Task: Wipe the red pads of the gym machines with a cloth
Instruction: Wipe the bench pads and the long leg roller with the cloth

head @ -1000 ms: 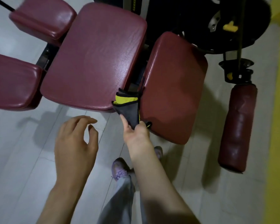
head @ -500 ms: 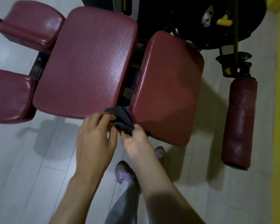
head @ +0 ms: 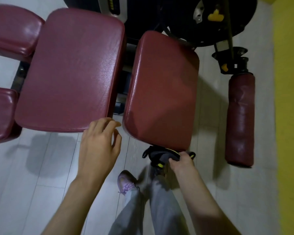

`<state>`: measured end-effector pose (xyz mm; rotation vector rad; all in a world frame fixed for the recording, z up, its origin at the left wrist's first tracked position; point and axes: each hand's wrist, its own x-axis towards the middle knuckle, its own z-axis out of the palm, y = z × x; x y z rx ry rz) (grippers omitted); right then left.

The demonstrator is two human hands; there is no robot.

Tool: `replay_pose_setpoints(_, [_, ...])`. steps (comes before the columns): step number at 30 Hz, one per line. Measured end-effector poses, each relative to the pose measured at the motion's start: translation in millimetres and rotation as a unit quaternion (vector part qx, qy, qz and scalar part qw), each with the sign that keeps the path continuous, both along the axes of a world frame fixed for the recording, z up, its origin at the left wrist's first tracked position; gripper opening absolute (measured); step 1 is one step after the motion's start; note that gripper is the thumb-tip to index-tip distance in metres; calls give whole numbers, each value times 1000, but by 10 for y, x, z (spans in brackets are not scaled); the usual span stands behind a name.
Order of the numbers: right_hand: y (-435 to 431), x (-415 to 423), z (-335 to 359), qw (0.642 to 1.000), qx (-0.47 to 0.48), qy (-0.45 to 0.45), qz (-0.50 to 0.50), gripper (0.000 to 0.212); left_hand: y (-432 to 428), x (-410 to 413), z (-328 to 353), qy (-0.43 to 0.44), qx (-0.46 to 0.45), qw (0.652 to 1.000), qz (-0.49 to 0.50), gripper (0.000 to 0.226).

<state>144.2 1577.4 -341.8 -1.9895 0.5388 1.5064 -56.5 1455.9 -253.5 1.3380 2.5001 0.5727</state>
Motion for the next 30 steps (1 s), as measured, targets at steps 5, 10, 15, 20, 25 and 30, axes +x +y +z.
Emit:
replay_pose_setpoints(5, [-225,-618,87,997,34,46,42,37,35,-7,-50,-3,-15,1000,-19,24])
replay_pose_setpoints(10, [-356,-978,125,990,29,101,88,38,158,-4,-51,11,-18,999,-47,25])
replay_pose_setpoints(15, [-76,-285,52,992,28,21,122,33,327,30,-82,22,-12,997,-71,23])
replay_pose_setpoints(20, [343,340,-120,979,35,-100,177,18,555,74,-126,13,-13,995,-100,27])
replay_pose_setpoints(25, [310,320,-254,963,40,-107,243,21,776,59,-140,17,-10,995,-96,28])
replay_pose_setpoints(30, [140,127,-223,986,-1,32,165,21,1026,76,-143,20,-24,995,-98,26])
